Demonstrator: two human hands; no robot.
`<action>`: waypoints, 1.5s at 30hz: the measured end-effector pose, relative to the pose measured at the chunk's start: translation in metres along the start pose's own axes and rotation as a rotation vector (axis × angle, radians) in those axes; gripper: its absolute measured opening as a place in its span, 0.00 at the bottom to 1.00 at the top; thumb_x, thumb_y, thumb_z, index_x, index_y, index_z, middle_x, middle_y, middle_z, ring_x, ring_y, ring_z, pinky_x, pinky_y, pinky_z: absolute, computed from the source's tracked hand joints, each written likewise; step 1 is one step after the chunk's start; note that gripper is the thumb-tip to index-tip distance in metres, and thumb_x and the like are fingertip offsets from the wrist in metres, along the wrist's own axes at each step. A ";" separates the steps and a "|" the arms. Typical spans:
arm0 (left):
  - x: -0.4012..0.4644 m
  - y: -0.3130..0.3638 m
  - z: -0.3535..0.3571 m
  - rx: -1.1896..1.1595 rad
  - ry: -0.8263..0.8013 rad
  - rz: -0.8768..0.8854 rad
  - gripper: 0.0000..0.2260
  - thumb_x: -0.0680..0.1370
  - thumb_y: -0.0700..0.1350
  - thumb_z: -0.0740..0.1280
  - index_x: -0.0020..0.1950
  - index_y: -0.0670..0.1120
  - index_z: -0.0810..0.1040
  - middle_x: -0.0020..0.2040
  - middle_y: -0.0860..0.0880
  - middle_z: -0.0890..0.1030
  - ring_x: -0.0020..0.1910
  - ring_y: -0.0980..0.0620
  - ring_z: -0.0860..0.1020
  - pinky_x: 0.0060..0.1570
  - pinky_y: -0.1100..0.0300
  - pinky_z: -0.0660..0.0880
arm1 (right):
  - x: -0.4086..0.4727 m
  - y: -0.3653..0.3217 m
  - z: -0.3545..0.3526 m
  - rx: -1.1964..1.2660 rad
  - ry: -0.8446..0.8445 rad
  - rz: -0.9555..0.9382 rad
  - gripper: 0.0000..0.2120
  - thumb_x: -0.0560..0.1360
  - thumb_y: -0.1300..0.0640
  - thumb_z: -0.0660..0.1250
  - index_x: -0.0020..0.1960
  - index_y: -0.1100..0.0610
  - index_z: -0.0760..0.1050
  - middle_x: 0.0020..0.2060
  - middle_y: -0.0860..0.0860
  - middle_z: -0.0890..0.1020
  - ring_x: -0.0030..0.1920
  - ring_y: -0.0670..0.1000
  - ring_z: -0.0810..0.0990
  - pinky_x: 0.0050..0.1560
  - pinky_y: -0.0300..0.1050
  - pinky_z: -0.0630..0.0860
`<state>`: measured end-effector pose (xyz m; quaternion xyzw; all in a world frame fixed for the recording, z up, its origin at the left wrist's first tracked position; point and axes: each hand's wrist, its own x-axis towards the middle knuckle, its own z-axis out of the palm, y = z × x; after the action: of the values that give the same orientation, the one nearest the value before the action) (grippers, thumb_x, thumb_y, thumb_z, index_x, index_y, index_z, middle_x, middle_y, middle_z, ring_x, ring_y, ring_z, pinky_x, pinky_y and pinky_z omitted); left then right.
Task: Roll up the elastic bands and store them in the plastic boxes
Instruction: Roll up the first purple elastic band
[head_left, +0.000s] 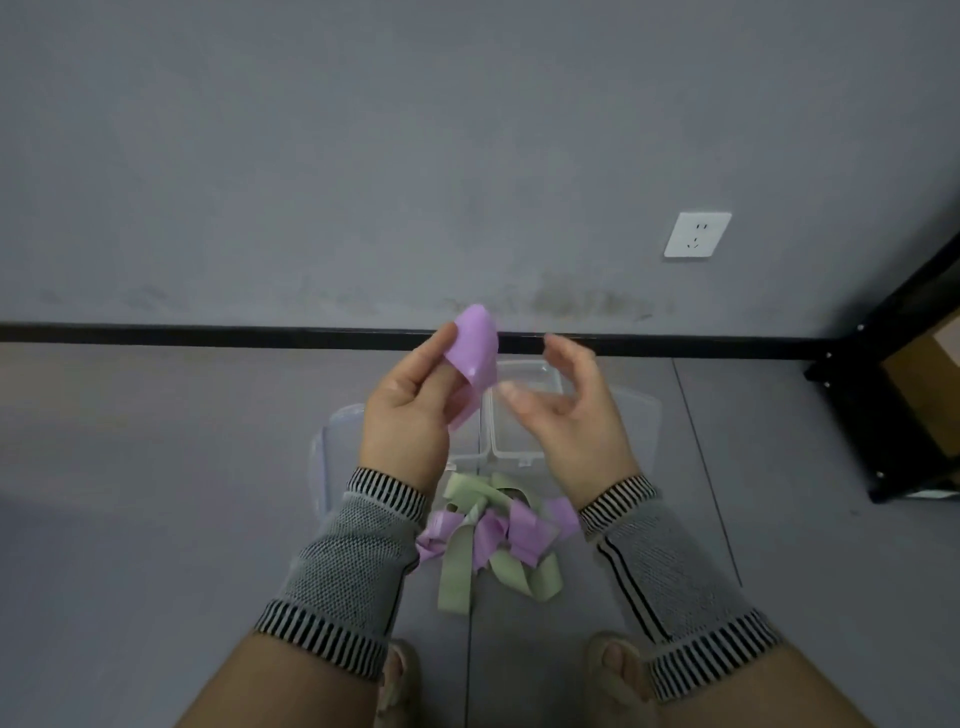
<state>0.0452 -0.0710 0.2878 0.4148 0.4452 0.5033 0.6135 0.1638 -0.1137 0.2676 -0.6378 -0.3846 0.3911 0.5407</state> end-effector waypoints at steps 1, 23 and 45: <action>0.000 -0.004 -0.003 0.028 0.013 0.000 0.13 0.78 0.36 0.62 0.56 0.50 0.79 0.46 0.55 0.83 0.43 0.59 0.81 0.49 0.62 0.79 | 0.000 0.004 -0.001 0.095 0.011 0.063 0.27 0.71 0.47 0.70 0.67 0.47 0.67 0.65 0.44 0.72 0.51 0.44 0.81 0.54 0.47 0.79; 0.033 -0.023 -0.008 0.138 -0.052 -0.052 0.15 0.77 0.33 0.63 0.55 0.51 0.79 0.43 0.53 0.83 0.43 0.52 0.78 0.50 0.53 0.76 | 0.028 0.001 -0.004 0.289 -0.069 0.185 0.08 0.73 0.69 0.67 0.44 0.57 0.74 0.37 0.52 0.82 0.39 0.50 0.83 0.41 0.46 0.82; 0.019 -0.014 -0.004 0.556 -0.185 0.237 0.08 0.73 0.40 0.72 0.38 0.53 0.79 0.42 0.55 0.83 0.45 0.55 0.81 0.50 0.57 0.78 | 0.032 -0.007 -0.015 0.175 0.164 0.286 0.12 0.77 0.49 0.65 0.37 0.54 0.78 0.32 0.50 0.77 0.34 0.49 0.77 0.37 0.43 0.77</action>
<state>0.0471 -0.0540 0.2708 0.6595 0.4567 0.3906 0.4516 0.1894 -0.0896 0.2733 -0.6664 -0.2092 0.4425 0.5624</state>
